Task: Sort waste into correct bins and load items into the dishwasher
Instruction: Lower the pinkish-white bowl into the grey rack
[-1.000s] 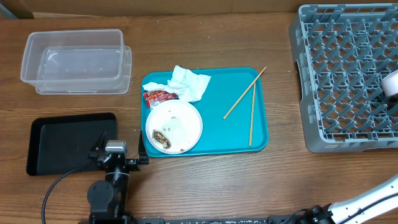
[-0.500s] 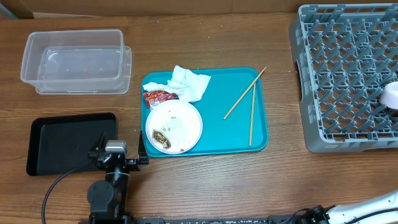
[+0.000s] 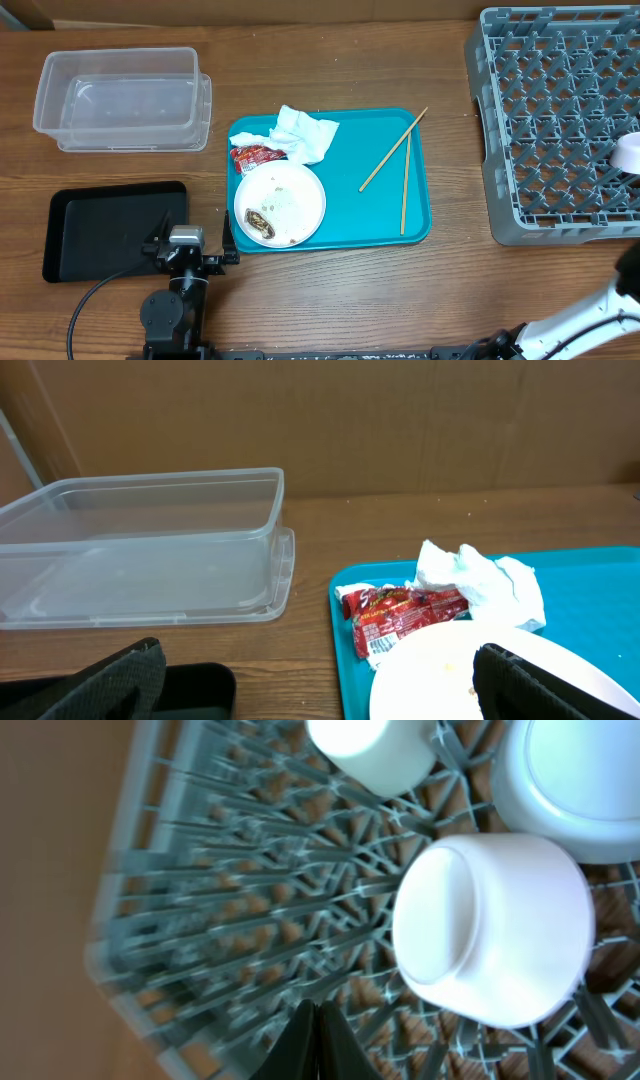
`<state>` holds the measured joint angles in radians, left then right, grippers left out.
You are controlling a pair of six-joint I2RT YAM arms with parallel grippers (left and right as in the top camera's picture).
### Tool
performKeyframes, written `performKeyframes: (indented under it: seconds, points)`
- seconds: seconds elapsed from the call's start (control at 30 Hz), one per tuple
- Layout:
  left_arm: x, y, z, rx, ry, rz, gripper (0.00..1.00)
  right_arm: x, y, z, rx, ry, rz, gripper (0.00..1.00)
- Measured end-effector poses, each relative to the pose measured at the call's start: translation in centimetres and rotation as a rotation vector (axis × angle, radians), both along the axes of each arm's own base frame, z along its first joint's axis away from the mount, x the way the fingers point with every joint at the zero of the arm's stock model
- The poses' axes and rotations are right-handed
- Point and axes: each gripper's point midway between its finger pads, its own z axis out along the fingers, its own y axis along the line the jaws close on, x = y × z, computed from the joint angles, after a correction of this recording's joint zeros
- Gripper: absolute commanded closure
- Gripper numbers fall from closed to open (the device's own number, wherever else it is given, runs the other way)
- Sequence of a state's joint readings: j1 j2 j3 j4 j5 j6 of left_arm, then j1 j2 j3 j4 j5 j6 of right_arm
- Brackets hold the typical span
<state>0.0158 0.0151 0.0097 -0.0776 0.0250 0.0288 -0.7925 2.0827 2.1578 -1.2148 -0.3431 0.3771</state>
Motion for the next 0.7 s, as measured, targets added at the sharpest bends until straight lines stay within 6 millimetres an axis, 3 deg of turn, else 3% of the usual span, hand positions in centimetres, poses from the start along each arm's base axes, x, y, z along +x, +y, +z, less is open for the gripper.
performKeyframes:
  seconds: [0.13,0.23,0.47,0.7]
  points:
    - [0.0,0.0,0.0,0.0,0.0,0.0,0.0,1.8,1.4,-3.9,-0.064,0.167,-0.044,0.94]
    - [0.0,0.0,0.0,0.0,0.0,0.0,0.0,2.0,1.4,-6.0,-0.086,0.245,-0.069,0.94]
    - [0.0,0.0,0.0,0.0,0.0,0.0,0.0,-0.3,-0.4,-9.5,-0.105,0.394,-0.158,0.96]
    - [0.0,0.0,0.0,0.0,0.0,0.0,0.0,-4.0,-1.3,-10.1,-0.078,0.512,-0.259,0.96]
